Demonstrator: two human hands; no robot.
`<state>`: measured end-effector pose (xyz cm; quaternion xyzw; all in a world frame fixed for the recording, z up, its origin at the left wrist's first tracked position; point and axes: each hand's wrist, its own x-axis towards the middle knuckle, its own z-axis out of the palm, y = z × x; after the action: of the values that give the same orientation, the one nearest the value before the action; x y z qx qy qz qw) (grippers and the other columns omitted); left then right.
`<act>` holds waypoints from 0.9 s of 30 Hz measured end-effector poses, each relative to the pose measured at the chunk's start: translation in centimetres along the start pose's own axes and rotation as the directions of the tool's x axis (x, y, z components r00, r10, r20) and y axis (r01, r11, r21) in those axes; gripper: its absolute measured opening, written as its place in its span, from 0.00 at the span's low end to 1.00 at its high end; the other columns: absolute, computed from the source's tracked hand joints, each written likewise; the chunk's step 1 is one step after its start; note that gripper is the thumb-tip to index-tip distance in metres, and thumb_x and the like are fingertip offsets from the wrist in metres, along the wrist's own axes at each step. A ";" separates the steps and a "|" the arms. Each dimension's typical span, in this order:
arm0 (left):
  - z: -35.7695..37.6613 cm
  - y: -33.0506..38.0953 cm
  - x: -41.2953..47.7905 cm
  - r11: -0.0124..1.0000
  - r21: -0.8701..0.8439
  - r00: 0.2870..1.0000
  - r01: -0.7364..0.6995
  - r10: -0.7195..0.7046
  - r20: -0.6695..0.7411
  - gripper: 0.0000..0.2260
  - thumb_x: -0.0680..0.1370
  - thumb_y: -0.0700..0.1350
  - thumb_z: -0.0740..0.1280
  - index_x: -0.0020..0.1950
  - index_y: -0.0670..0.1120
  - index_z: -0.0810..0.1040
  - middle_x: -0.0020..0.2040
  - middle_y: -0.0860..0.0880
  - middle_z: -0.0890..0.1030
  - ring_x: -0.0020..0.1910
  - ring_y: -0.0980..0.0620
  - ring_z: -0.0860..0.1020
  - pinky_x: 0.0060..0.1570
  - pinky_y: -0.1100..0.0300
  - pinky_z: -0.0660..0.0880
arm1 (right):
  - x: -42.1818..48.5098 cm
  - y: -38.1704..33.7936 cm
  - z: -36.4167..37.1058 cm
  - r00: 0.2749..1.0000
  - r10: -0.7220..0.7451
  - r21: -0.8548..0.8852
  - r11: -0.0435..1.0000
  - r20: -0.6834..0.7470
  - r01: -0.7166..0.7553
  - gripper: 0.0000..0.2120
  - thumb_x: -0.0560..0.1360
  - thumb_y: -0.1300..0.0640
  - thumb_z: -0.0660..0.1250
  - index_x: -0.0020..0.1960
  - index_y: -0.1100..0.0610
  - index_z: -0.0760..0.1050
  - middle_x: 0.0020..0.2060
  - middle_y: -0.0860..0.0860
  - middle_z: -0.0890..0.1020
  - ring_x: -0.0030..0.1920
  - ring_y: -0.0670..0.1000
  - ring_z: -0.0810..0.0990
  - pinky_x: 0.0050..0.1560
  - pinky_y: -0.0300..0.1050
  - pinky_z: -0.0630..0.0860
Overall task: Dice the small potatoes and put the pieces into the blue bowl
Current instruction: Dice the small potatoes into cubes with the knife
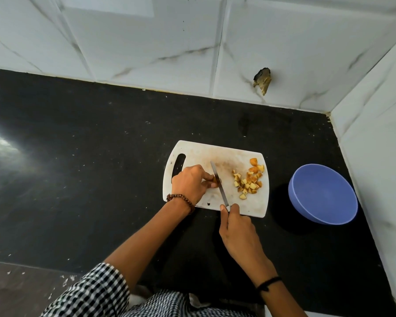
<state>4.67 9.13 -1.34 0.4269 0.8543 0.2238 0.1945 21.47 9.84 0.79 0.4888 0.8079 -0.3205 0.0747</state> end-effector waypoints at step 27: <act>-0.8 1.3 -0.7 0.998 0.057 0.999 0.028 -0.026 -0.040 0.07 0.74 0.51 0.72 0.51 0.53 0.83 0.46 0.57 0.82 0.38 0.59 0.73 0.34 0.61 0.70 | 2.0 -2.4 -0.6 0.998 0.044 -0.068 0.997 0.043 -0.042 0.17 0.86 0.46 0.49 0.62 0.59 0.66 0.56 0.59 0.77 0.55 0.60 0.79 0.54 0.58 0.78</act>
<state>5.49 9.07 0.14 0.4161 0.8697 0.2050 0.1684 18.60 10.90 1.46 0.4961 0.8057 -0.3021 0.1158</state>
